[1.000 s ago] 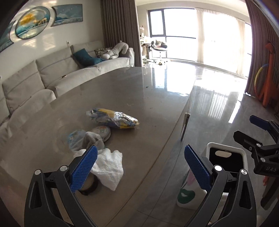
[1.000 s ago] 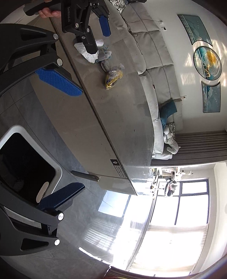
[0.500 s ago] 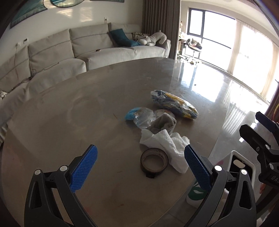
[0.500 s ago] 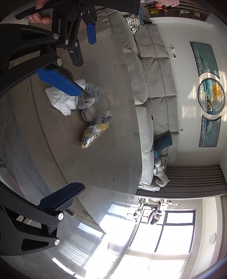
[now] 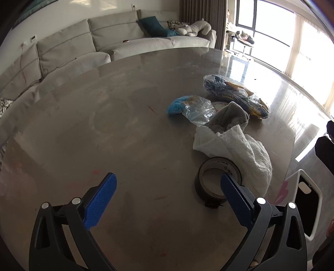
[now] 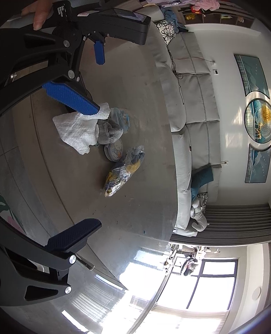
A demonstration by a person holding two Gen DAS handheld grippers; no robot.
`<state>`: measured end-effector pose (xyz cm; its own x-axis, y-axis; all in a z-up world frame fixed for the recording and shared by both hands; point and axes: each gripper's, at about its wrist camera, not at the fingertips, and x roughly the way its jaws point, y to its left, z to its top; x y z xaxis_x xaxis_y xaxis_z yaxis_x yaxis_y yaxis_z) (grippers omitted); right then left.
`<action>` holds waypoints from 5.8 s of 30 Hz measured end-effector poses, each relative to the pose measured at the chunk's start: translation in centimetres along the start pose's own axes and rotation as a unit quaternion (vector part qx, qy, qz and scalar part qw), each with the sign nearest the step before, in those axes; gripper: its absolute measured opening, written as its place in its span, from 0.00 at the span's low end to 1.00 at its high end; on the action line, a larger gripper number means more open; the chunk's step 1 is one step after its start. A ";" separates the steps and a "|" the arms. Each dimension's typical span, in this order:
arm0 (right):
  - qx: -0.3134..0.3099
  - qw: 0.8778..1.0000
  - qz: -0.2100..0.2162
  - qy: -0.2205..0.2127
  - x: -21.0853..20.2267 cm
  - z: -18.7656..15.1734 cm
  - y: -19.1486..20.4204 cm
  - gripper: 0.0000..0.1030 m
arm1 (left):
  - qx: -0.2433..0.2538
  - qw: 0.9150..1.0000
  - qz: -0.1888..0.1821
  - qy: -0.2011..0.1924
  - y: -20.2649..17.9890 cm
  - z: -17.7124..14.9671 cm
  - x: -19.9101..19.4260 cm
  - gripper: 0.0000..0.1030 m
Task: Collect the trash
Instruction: 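Move the left tool to the black tape roll and grasp its rim, then grasp the white cloth with the right tool while the left tool holds the tape roll, then carry the tape roll and white cloth with both tools over the white bin, then open the left tool dropping the tape roll while the right tool releases the cloth, then move the left tool back to the table and grasp the grey sock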
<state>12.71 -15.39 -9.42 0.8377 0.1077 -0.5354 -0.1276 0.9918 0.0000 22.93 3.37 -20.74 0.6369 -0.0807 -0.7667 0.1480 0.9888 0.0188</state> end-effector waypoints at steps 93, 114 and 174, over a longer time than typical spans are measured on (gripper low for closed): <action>0.118 0.976 -0.184 0.005 -14.0 -9.9 -16.2 0.12 | 0.245 0.928 -0.274 -0.059 -28.7 -2.7 -7.3 0.10; 0.192 0.962 -0.187 0.060 -11.0 -17.8 -21.4 0.13 | 0.340 0.880 -0.332 0.006 -37.0 -9.0 -0.7 0.10; 0.106 0.989 -0.104 0.003 -5.1 -5.4 -14.0 0.96 | 0.109 0.987 -0.054 -0.107 -14.7 3.4 -3.5 0.95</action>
<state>7.33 -30.21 -11.27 0.8307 -0.1007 -0.5475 0.1627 0.9845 0.0657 21.13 -11.29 -16.16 0.7498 -0.2324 -0.6195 0.3691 0.9240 0.1001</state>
